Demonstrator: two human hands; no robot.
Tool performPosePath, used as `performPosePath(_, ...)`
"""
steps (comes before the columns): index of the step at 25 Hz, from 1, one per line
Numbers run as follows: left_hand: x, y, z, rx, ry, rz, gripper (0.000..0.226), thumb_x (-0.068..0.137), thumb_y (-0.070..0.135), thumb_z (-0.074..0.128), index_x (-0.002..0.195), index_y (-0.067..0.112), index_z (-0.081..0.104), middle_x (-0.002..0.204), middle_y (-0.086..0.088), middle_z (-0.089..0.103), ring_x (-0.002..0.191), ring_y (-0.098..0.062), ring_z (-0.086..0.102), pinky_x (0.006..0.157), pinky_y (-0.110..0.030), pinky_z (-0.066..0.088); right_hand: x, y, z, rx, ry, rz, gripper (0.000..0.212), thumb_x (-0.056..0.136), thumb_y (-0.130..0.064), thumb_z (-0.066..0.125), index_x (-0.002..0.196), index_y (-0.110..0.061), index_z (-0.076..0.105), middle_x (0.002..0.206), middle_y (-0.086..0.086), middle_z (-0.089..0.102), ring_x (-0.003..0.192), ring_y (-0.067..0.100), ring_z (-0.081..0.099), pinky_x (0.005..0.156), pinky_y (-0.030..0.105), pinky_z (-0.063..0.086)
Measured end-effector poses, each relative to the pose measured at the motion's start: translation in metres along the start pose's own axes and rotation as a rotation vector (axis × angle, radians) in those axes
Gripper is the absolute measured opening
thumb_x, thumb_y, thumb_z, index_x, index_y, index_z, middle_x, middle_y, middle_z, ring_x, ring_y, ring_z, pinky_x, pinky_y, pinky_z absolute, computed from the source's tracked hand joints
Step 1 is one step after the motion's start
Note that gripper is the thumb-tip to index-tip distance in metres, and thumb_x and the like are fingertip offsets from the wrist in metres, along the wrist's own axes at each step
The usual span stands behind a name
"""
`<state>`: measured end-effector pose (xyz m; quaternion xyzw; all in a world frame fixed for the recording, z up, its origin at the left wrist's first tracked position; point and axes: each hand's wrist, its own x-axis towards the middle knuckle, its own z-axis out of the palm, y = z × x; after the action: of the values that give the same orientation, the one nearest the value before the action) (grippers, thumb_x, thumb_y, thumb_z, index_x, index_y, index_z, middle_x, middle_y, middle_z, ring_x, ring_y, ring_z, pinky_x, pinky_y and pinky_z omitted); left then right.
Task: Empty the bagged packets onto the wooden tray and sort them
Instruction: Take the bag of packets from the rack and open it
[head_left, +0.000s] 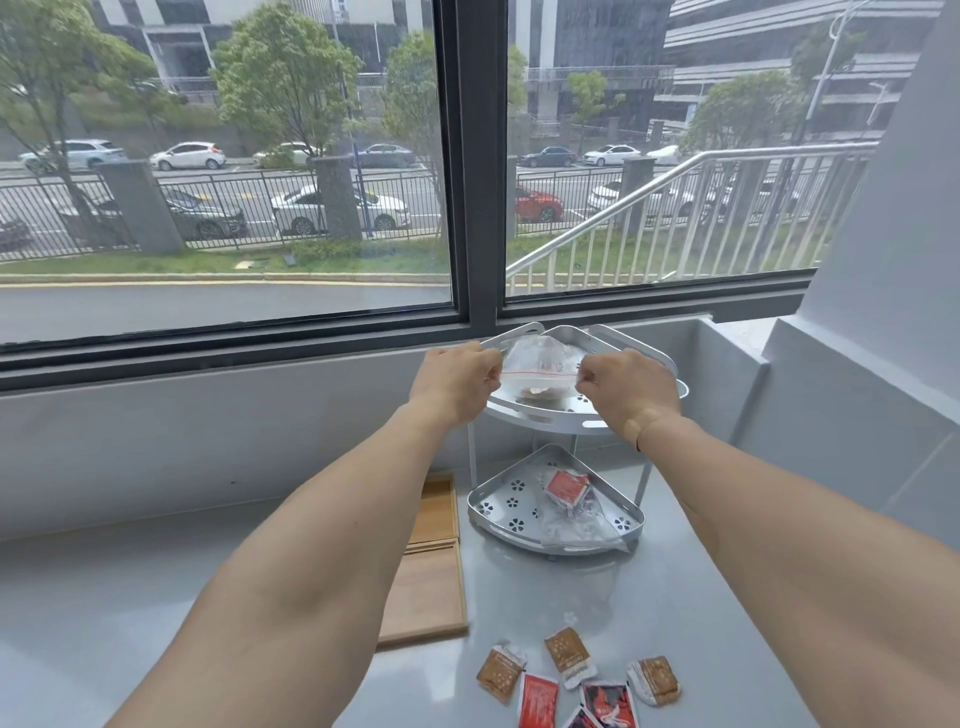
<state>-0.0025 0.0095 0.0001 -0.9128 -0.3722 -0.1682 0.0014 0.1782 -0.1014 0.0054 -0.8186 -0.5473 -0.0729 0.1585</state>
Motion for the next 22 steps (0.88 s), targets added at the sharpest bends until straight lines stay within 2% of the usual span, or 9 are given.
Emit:
performPosePath(3, -0.007, 0.006, -0.017, -0.057, 0.057, -0.043, 0.014, 0.098, 0.024, 0.050, 0.103, 0.019, 0.062, 0.111, 0.000, 0.063, 0.096, -0.032, 0.059, 0.083, -0.034, 0.037, -0.006, -0.005, -0.018, 0.107, 0.070, 0.026, 0.019, 0.092, -0.029, 0.052, 0.091, -0.026, 0.071, 0.100, 0.004, 0.069, 0.097, 0.029, 0.060, 0.071, 0.032, 0.041)
performPosePath(6, -0.013, 0.011, -0.037, -0.177, 0.149, -0.119, 0.009, 0.095, 0.027, 0.054, 0.100, 0.021, 0.060, 0.106, 0.002, 0.070, 0.095, -0.028, 0.063, 0.075, -0.035, 0.045, -0.013, -0.012, -0.037, 0.248, 0.180, 0.066, 0.017, 0.091, -0.032, 0.055, 0.092, -0.026, 0.072, 0.101, 0.002, 0.071, 0.097, 0.028, 0.061, 0.068, 0.030, 0.038)
performPosePath(8, -0.018, 0.012, -0.048, -0.314, 0.191, -0.193, 0.005, 0.094, 0.028, 0.057, 0.095, 0.023, 0.058, 0.101, 0.004, 0.071, 0.092, -0.023, 0.064, 0.074, -0.035, 0.049, -0.016, -0.019, -0.048, 0.353, 0.236, 0.090, 0.017, 0.089, -0.034, 0.059, 0.092, -0.025, 0.073, 0.098, 0.002, 0.074, 0.095, 0.029, 0.063, 0.068, 0.030, 0.041)
performPosePath(11, -0.029, 0.008, -0.057, -0.550, 0.292, -0.255, 0.010, 0.092, 0.024, 0.062, 0.087, 0.026, 0.054, 0.089, 0.004, 0.066, 0.083, -0.016, 0.061, 0.071, -0.029, 0.043, -0.019, -0.032, -0.060, 0.549, 0.283, 0.079, 0.016, 0.087, -0.035, 0.063, 0.091, -0.024, 0.074, 0.093, 0.002, 0.076, 0.091, 0.027, 0.065, 0.073, 0.033, 0.051)
performPosePath(14, -0.046, -0.001, -0.069, -0.714, 0.418, -0.280, 0.011, 0.092, 0.019, 0.064, 0.090, 0.020, 0.053, 0.087, 0.000, 0.066, 0.081, -0.020, 0.063, 0.072, -0.030, 0.048, -0.022, -0.052, -0.066, 0.756, 0.312, 0.022, 0.012, 0.085, -0.033, 0.069, 0.088, -0.023, 0.076, 0.085, -0.002, 0.075, 0.086, 0.019, 0.068, 0.081, 0.035, 0.055)
performPosePath(16, -0.063, -0.009, -0.078, -0.796, 0.470, -0.283, 0.012, 0.093, 0.017, 0.063, 0.089, 0.020, 0.051, 0.092, -0.007, 0.070, 0.088, -0.024, 0.067, 0.076, -0.032, 0.053, -0.027, -0.066, -0.062, 0.828, 0.303, -0.042, 0.007, 0.085, -0.030, 0.072, 0.085, -0.023, 0.076, 0.079, -0.004, 0.072, 0.080, 0.014, 0.067, 0.080, 0.036, 0.055)
performPosePath(18, -0.092, -0.018, -0.082, -0.859, 0.509, -0.292, 0.019, 0.093, 0.015, 0.062, 0.084, 0.025, 0.049, 0.090, -0.009, 0.072, 0.088, -0.021, 0.069, 0.078, -0.027, 0.052, -0.039, -0.083, -0.052, 0.919, 0.252, -0.100, 0.004, 0.085, -0.026, 0.073, 0.084, -0.022, 0.075, 0.078, -0.002, 0.072, 0.077, 0.014, 0.066, 0.079, 0.036, 0.056)
performPosePath(20, -0.132, -0.023, -0.080, -0.901, 0.536, -0.301, 0.023, 0.094, 0.011, 0.060, 0.084, 0.028, 0.048, 0.084, -0.005, 0.071, 0.087, -0.021, 0.069, 0.080, -0.026, 0.053, -0.063, -0.097, -0.036, 1.014, 0.179, -0.157, 0.001, 0.084, -0.023, 0.074, 0.084, -0.021, 0.074, 0.078, -0.001, 0.074, 0.076, 0.014, 0.068, 0.077, 0.028, 0.056)
performPosePath(22, -0.178, -0.029, -0.068, -0.945, 0.535, -0.326, 0.021, 0.094, 0.010, 0.060, 0.086, 0.027, 0.050, 0.081, -0.003, 0.071, 0.086, -0.019, 0.070, 0.083, -0.026, 0.053, -0.095, -0.106, -0.015, 1.083, 0.110, -0.194, 0.008, 0.083, -0.021, 0.076, 0.080, -0.028, 0.072, 0.076, -0.005, 0.074, 0.073, 0.008, 0.067, 0.073, 0.017, 0.052)
